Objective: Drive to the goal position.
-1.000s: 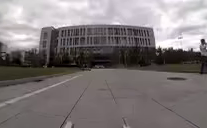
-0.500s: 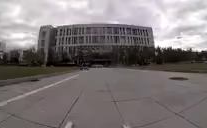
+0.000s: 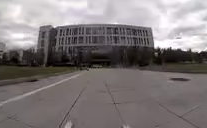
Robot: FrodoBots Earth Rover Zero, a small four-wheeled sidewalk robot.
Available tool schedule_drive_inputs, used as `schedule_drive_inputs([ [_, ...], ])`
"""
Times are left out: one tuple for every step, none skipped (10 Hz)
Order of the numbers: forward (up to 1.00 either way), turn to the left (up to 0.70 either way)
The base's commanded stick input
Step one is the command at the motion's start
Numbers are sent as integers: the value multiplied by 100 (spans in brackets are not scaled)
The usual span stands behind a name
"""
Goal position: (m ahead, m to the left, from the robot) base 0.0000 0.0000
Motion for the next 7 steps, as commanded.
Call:
schedule_drive_inputs([
  [70, 0],
  [70, 0],
  [70, 0],
  [70, 0],
  [70, 0],
  [70, 0],
  [70, 0],
])
